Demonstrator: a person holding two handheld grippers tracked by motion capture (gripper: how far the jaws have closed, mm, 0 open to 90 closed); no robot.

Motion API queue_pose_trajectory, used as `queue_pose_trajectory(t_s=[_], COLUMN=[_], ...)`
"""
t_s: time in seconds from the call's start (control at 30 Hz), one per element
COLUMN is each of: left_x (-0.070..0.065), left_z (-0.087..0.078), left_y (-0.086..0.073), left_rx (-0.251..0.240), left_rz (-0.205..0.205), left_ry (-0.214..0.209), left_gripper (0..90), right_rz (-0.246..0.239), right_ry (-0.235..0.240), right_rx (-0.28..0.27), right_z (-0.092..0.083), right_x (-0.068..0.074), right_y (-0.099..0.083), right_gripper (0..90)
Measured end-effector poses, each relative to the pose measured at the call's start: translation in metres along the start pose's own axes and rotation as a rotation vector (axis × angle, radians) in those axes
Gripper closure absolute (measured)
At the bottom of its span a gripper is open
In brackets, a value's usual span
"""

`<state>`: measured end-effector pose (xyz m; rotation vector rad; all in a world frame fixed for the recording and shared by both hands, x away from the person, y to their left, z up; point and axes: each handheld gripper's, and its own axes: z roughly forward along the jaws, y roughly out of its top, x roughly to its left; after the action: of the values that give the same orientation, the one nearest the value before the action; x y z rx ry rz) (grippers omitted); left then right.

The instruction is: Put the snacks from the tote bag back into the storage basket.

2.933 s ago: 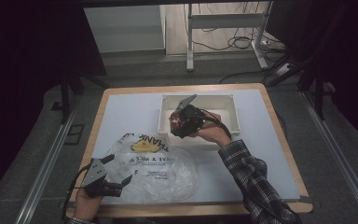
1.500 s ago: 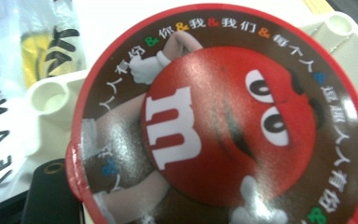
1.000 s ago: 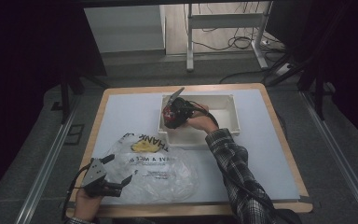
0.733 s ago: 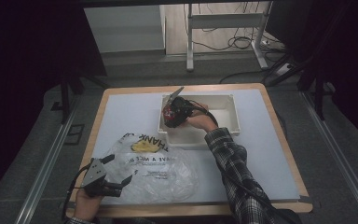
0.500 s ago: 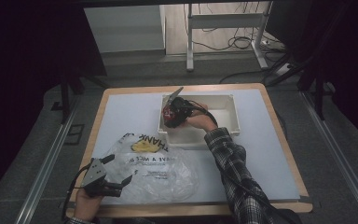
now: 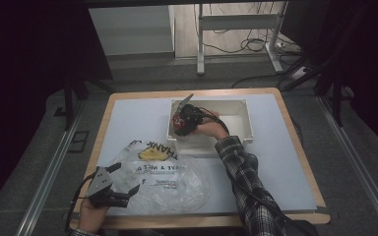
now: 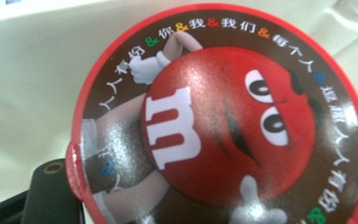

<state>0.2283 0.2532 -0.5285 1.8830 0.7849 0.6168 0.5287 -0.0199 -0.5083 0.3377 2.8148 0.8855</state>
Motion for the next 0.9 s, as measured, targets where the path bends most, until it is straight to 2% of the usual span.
queue_pose_trajectory(t_s=[0.23, 0.53, 0.73, 0.9], left_x=[-0.0001, -0.0002, -0.0003, -0.0003], left_z=[0.0001, 0.0, 0.0002, 0.0002], left_y=[0.0, -0.0001, -0.0001, -0.0001], left_rx=[0.001, 0.001, 0.002, 0.004], left_rz=[0.0, 0.001, 0.0, 0.002], left_ry=[0.0, 0.0, 0.0, 0.001], left_gripper=[1.1, 1.1, 1.1, 1.0], right_rz=[-0.017, 0.007, 0.016, 0.016], right_ry=[0.001, 0.022, 0.027, 0.012], right_rx=[0.011, -0.004, -0.006, -0.015], right_z=[0.0043, 0.0059, 0.0057, 0.0022], right_x=[-0.0012, -0.0044, -0.0043, -0.0022], right_y=[-0.0018, -0.0038, -0.0061, -0.0053], right_gripper=[25.6, 24.9, 15.0, 10.6])
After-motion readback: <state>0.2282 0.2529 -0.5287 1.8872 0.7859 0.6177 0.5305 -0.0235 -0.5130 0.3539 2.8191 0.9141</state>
